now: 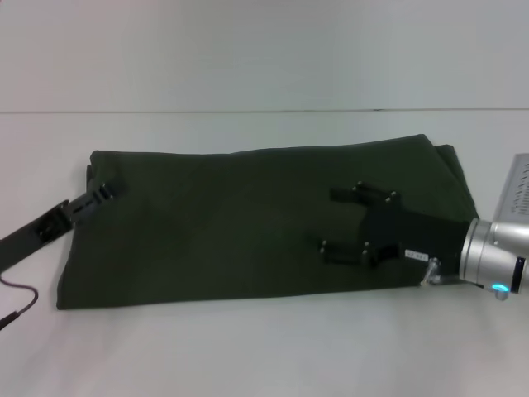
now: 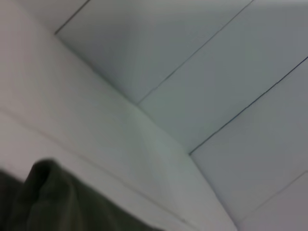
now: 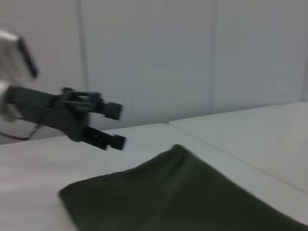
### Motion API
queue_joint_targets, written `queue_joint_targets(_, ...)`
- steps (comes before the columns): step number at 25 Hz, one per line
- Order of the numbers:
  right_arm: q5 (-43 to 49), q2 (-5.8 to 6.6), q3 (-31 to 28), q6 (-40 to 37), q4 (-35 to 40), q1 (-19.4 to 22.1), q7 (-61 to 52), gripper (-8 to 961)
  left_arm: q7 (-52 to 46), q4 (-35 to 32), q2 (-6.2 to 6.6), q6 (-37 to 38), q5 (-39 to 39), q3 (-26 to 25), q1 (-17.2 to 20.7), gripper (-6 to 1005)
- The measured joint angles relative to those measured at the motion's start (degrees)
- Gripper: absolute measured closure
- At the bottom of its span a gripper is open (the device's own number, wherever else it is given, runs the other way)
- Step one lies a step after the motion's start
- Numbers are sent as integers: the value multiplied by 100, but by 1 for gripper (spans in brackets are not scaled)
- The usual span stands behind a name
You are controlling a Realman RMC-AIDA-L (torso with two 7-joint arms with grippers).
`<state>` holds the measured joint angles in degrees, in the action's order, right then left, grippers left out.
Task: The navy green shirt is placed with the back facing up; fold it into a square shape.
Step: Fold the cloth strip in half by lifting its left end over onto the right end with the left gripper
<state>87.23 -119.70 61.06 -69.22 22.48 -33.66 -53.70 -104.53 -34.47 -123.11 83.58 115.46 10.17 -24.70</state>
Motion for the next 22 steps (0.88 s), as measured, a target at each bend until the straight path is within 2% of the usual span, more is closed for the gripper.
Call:
queue_joint_targets(5, 46, 8, 285, -146, 64, 58, -17, 35, -1143, -378, 124, 274, 605, -20, 54, 51)
queue_joint_targets(11, 76, -31, 409, -164, -64, 62, -48, 34, -2665, -913, 360, 720, 1225, -89, 86, 52)
queue_joint_targets(14, 50, -39, 387, -137, -187, 70, -33, 35, -3220, -1108, 476, 1045, 1789, -108, 52, 51)
queue_joint_targets(16, 41, -41, 374, -77, -233, 73, -33, 36, -3365, -1185, 496, 1177, 2026, -201, 55, 51)
queue_joint_targets(22, 20, -44, 354, 14, -252, 74, -47, 38, -3386, -1199, 507, 1541, 2106, -776, 245, 57)
